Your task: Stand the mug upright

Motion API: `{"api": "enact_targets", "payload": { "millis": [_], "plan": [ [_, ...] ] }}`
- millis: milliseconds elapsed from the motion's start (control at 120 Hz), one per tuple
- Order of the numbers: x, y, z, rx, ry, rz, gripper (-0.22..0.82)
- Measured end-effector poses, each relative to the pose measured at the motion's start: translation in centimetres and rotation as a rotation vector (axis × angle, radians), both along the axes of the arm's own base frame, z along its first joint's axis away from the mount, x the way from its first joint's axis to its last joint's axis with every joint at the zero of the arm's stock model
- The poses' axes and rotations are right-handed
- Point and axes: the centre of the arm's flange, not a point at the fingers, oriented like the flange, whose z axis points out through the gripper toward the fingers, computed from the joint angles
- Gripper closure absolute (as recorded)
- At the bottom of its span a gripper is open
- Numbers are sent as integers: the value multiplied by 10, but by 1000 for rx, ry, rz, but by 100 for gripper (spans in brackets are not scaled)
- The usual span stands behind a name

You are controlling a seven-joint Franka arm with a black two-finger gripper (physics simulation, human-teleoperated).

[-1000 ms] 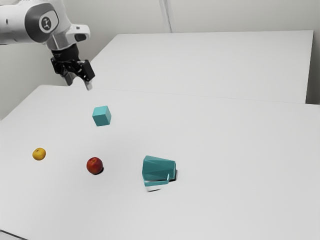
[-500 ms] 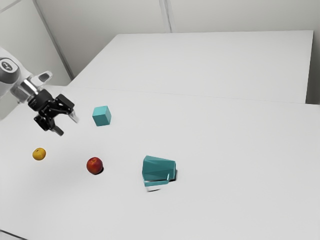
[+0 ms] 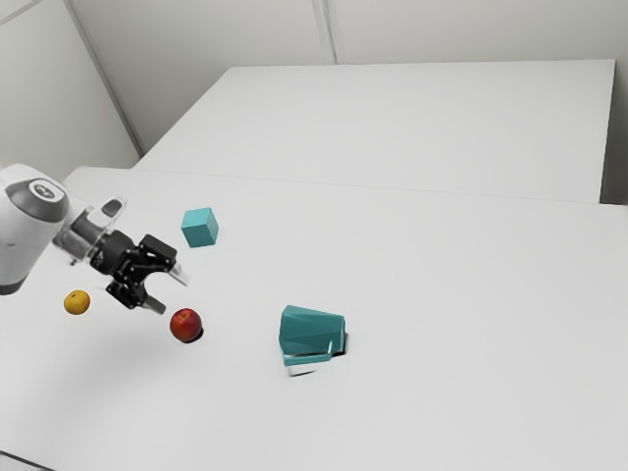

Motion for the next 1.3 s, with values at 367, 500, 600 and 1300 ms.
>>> {"api": "enact_targets", "payload": {
  "millis": [367,500,600,1300],
  "plan": [
    [13,-75,-37,-42,-48,-50,0],
    [14,-103,-46,-59,-64,-55,0],
    [15,-127,-50,-66,-81,-63,0],
    [30,-203,-80,-81,-112,-11,2]
  ]
}}
